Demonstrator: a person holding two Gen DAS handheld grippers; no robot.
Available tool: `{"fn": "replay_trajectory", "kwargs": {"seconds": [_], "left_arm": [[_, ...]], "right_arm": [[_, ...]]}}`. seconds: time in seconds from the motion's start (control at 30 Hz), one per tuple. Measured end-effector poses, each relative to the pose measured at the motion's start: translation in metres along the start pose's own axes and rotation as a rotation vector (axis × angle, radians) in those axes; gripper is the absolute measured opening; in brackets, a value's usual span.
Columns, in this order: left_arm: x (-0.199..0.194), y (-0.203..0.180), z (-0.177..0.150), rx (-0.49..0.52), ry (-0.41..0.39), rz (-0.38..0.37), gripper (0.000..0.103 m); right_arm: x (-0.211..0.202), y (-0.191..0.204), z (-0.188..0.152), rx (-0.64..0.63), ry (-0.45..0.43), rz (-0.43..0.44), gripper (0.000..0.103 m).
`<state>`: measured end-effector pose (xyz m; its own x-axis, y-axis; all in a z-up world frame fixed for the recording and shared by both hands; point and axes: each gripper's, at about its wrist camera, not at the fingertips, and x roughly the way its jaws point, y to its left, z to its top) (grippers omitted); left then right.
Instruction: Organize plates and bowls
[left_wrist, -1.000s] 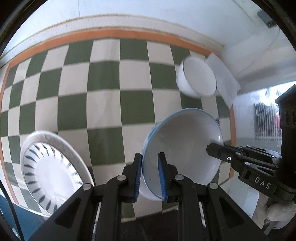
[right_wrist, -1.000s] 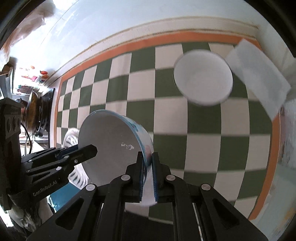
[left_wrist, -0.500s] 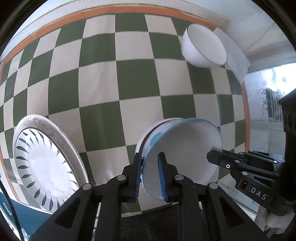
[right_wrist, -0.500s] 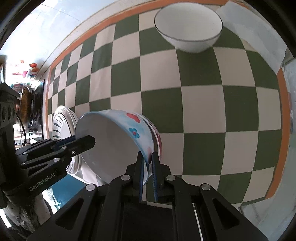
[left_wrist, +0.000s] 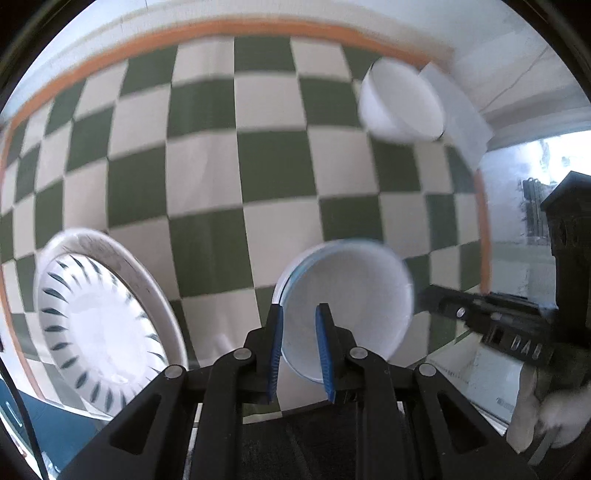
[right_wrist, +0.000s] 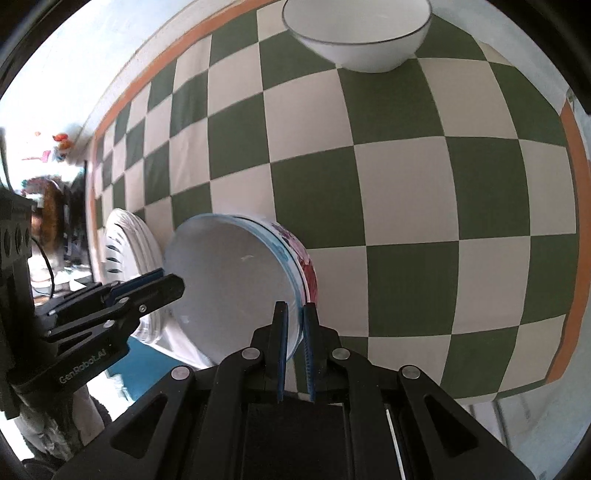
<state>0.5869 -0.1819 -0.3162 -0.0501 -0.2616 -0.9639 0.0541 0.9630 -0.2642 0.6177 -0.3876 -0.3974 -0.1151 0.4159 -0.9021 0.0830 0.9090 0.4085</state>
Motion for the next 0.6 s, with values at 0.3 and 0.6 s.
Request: {"fn": "replay_trajectory", "kwargs": {"seconds": [0.3,0.6], "left_arm": [[-0.029,-0.030,0.106,-0.005,-0.131,-0.044,0.033],[0.044,-0.049,0.194,-0.006,-0.008,-0.058,0.033]], "right_arm": [[-0.089,-0.040,0.066,0.118,-0.247,0.043,0.049],[-0.071,-0.084,0.149,0.234,-0.264,0.042,0.050]]}}
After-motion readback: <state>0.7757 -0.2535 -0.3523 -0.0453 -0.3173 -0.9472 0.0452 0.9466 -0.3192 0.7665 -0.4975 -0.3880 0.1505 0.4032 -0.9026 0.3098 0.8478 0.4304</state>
